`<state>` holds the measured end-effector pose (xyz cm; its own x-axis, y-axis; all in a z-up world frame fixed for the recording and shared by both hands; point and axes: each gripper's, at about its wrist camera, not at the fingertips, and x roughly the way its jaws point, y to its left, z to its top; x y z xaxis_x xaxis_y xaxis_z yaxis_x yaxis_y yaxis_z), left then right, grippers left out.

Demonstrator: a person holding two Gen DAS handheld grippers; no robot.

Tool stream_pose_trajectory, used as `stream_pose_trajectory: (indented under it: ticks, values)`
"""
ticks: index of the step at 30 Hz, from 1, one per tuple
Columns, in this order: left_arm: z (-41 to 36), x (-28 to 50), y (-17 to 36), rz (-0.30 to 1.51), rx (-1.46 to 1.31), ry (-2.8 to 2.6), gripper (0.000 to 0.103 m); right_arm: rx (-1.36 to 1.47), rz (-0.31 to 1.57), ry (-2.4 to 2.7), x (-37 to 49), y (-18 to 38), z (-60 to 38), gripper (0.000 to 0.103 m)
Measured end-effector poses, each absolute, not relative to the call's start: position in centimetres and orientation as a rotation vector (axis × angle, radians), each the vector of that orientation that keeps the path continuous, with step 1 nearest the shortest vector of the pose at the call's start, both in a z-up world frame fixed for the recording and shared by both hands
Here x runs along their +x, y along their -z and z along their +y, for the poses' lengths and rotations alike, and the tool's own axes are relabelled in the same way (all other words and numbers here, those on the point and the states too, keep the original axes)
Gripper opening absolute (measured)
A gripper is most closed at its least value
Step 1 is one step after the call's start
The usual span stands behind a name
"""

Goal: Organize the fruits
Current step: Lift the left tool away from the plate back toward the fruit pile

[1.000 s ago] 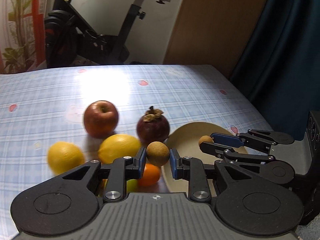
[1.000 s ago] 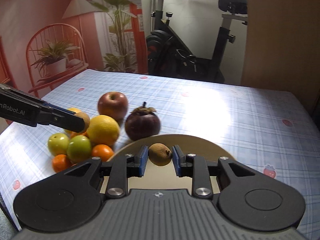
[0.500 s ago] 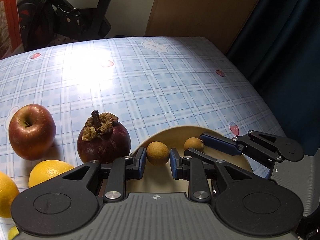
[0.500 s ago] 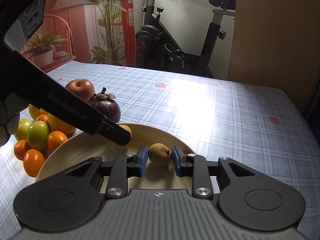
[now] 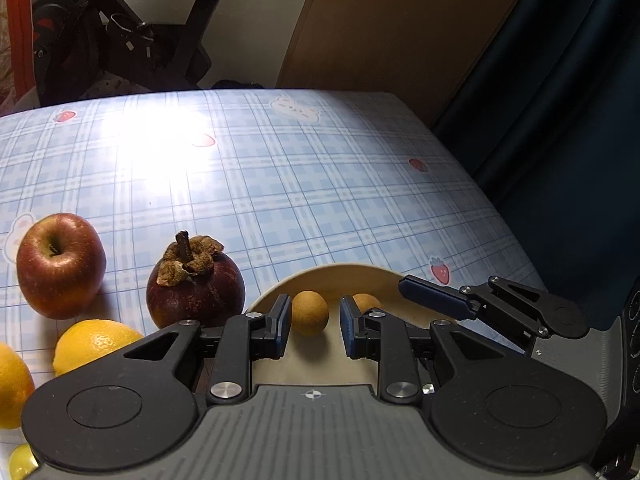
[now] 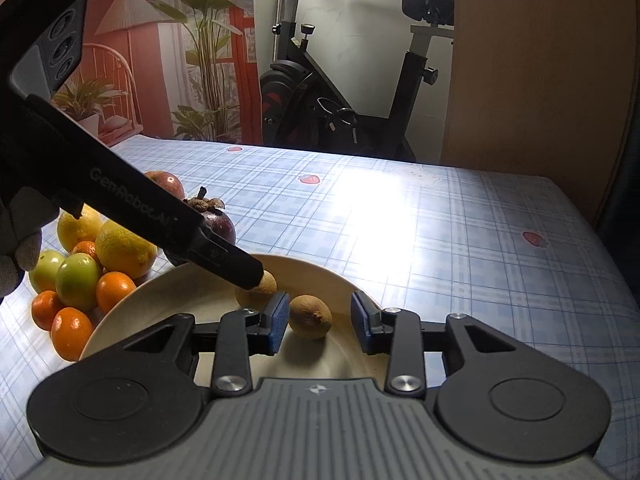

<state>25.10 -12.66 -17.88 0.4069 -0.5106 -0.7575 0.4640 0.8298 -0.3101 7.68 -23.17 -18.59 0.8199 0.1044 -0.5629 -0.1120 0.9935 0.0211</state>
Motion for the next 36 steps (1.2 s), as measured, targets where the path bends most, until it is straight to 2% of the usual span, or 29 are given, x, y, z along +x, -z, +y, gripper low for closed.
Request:
stream_pose_trajectory:
  ticks: [8, 19, 36]
  values:
    - [-5.6, 21.3, 13.7, 0.844, -0.112, 0.438, 0.028, 0.125, 0.569, -0.098, 5.2, 16.1, -22.4, 0.037]
    - [4.3, 16.1, 12.2, 0.783, -0.085, 0.243, 0.028, 0.147, 0.612, -0.227, 5.3, 15.9, -15.0, 0.037]
    - [5.4, 13.6, 14.5, 0.759, -0.096, 0.242, 0.027, 0.067, 0.657, -0.299, 5.7, 17.1, -10.9, 0.037]
